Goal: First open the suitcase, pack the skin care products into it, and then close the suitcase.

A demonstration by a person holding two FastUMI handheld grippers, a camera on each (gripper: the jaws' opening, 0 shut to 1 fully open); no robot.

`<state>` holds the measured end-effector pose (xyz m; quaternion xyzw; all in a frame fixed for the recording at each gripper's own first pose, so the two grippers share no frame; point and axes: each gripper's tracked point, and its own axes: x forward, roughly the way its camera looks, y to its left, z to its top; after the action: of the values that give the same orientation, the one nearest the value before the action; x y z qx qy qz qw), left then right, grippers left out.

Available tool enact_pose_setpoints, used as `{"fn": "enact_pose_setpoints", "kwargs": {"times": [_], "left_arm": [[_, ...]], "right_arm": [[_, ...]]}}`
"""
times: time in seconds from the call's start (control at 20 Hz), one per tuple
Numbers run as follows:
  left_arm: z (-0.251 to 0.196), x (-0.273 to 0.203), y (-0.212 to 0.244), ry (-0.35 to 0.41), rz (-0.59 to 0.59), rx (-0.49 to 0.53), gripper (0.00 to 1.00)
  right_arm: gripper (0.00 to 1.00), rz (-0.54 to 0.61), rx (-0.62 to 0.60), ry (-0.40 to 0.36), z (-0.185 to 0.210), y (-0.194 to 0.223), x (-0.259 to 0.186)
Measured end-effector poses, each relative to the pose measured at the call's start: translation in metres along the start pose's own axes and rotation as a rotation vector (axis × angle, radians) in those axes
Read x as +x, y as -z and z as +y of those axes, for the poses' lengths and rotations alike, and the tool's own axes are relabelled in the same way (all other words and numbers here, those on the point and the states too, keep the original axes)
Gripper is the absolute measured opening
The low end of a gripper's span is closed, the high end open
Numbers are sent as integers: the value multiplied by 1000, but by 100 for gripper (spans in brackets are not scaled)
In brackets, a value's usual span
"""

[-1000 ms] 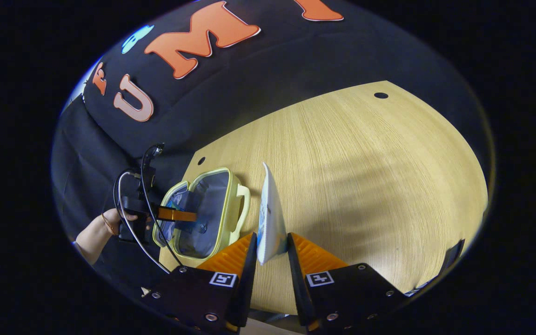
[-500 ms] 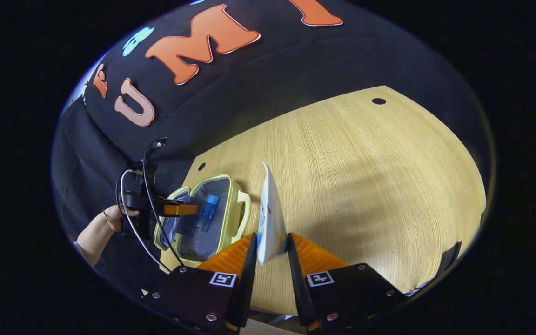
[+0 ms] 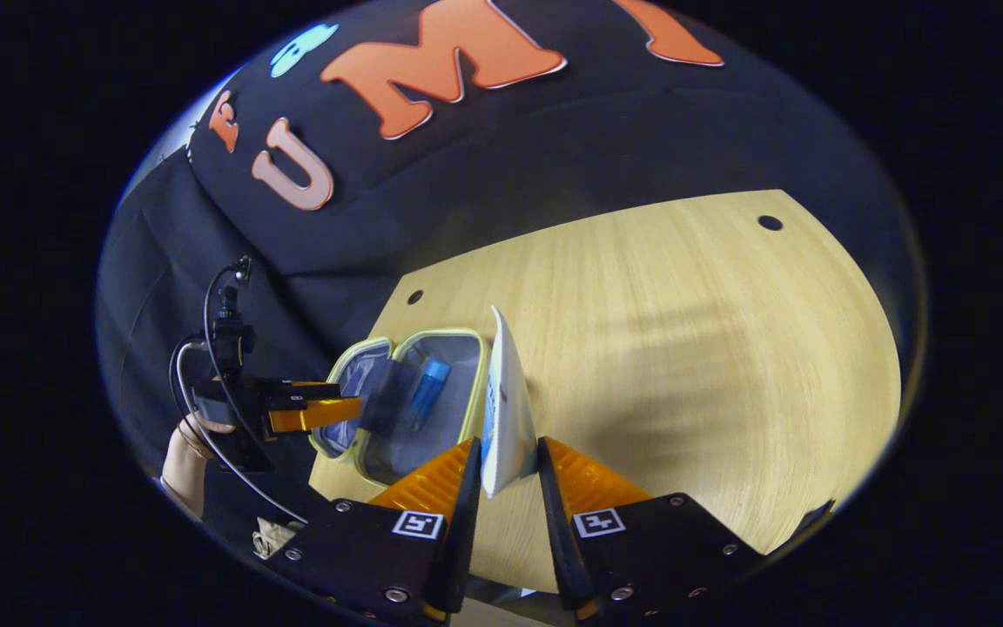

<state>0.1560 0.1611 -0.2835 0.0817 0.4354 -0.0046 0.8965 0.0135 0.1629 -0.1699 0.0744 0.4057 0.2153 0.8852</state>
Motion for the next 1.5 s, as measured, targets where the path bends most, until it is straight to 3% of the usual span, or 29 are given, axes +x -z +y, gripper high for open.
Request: {"fn": "enact_pose_setpoints", "kwargs": {"times": [0.2, 0.35, 0.55, 0.8, 0.95, 1.2, 1.25, 1.3, 1.4, 1.5], "left_arm": [[26, -39, 30, -24, -34, -83, 100], [53, -62, 58, -57, -40, -165, 100], [79, -86, 91, -73, -52, -280, 98], [113, -101, 131, -137, -35, -346, 98], [125, -110, 152, -158, -16, -376, 98], [135, -107, 165, -166, -7, -410, 98], [136, -105, 166, -168, -7, -409, 98], [137, -104, 165, -171, -9, -409, 98], [138, -106, 164, -169, -22, -420, 98], [144, -109, 158, -161, -50, -447, 98]], "right_arm": [[40, 114, -50, -86, 51, -2, 36], [40, 203, -135, -74, 75, 3, 73], [40, 360, -133, -73, 100, 30, 122], [41, 499, -122, 9, 98, 66, 174], [41, 495, -105, 99, 79, 70, 195], [45, 460, -80, 138, 79, 67, 200], [47, 441, -96, 136, 80, 63, 195], [62, 420, -114, 132, 84, 60, 192], [81, 378, -149, 123, 88, 53, 183], [94, 340, -171, 102, 94, 47, 171]]}}
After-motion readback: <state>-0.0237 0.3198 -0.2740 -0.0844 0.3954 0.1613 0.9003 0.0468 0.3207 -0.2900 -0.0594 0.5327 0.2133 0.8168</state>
